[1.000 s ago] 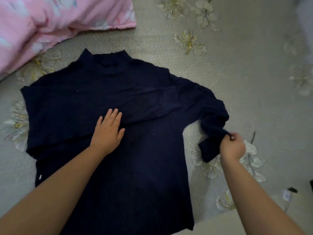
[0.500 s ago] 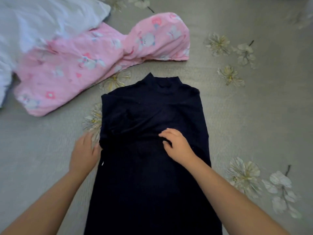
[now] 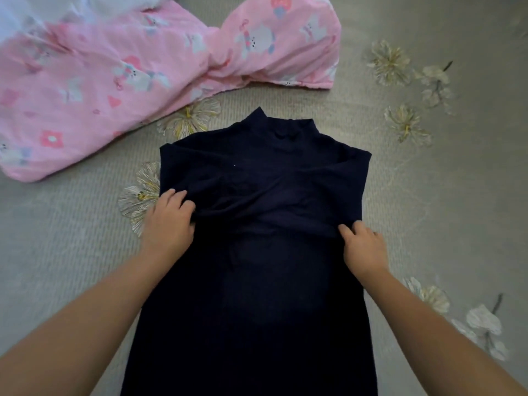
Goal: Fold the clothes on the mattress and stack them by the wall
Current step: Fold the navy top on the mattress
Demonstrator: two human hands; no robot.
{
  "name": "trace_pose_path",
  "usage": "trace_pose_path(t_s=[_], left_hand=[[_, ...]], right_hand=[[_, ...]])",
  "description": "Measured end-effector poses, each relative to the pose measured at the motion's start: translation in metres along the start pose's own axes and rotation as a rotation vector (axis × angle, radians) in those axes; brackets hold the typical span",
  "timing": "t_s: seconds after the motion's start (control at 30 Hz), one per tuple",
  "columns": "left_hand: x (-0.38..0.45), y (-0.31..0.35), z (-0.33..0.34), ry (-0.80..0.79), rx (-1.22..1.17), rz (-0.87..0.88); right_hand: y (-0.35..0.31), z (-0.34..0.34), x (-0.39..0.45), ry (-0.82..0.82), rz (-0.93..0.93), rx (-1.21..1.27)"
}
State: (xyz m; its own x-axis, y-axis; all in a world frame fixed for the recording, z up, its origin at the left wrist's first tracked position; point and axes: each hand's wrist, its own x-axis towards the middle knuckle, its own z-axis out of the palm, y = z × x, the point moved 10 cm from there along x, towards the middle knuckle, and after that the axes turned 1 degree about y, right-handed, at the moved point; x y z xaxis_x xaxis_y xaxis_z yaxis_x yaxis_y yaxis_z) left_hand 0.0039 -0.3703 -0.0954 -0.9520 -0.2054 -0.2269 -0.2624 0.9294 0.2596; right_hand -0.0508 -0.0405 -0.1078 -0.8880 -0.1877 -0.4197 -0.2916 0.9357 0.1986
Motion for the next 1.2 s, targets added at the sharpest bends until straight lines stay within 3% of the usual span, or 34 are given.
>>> trace_pose_path(t_s=[0.1,0.17,0.33,0.47,0.57,0.63,0.7,0.77,0.83,0.9,1.03,1.13,1.2], left_hand=[[0.008,0.034,-0.014,0.02,-0.156,0.177],[0.01,0.06,-0.014,-0.04,-0.228,0.296],[0.019,0.076,-0.014,-0.089,-0.332,0.291],[0.022,0.08,0.001,-0.255,-0.546,0.181],[0.025,0.096,0.009,-0.371,-0.645,0.12],[0.025,0.112,0.006,-0.427,-0.654,0.144],[0.027,0.123,0.0,-0.429,-0.576,0.214],[0.033,0.127,-0.012,-0.315,-0.312,0.323],[0.042,0.118,-0.028,-0.161,-0.029,0.349],[0.049,0.099,-0.031,-0.141,0.147,0.305],[0.049,0.062,-0.023,-0.265,0.056,0.216],[0.045,0.059,-0.008,-0.43,0.076,0.293],[0.047,0.064,-0.005,-0.516,-0.044,0.32]], right_hand=[[0.039,0.001,-0.003,-0.01,0.095,0.034],[0.065,0.014,-0.012,-0.107,0.228,0.016],[0.078,0.03,-0.012,-0.26,0.256,0.156],[0.085,-0.015,0.01,0.008,0.302,0.288],[0.068,-0.05,0.042,0.188,0.114,0.343],[0.054,-0.054,0.067,0.151,-0.005,0.315],[0.05,-0.044,0.09,0.022,-0.009,0.265],[0.049,-0.033,0.104,-0.075,0.002,0.175],[0.05,-0.034,0.11,-0.047,0.001,0.072],[0.055,-0.037,0.112,-0.004,0.039,0.029],[0.061,-0.033,0.109,0.02,0.116,0.057],[0.064,-0.034,0.105,0.074,0.157,0.148],[0.065,-0.038,0.095,0.129,0.183,0.228]])
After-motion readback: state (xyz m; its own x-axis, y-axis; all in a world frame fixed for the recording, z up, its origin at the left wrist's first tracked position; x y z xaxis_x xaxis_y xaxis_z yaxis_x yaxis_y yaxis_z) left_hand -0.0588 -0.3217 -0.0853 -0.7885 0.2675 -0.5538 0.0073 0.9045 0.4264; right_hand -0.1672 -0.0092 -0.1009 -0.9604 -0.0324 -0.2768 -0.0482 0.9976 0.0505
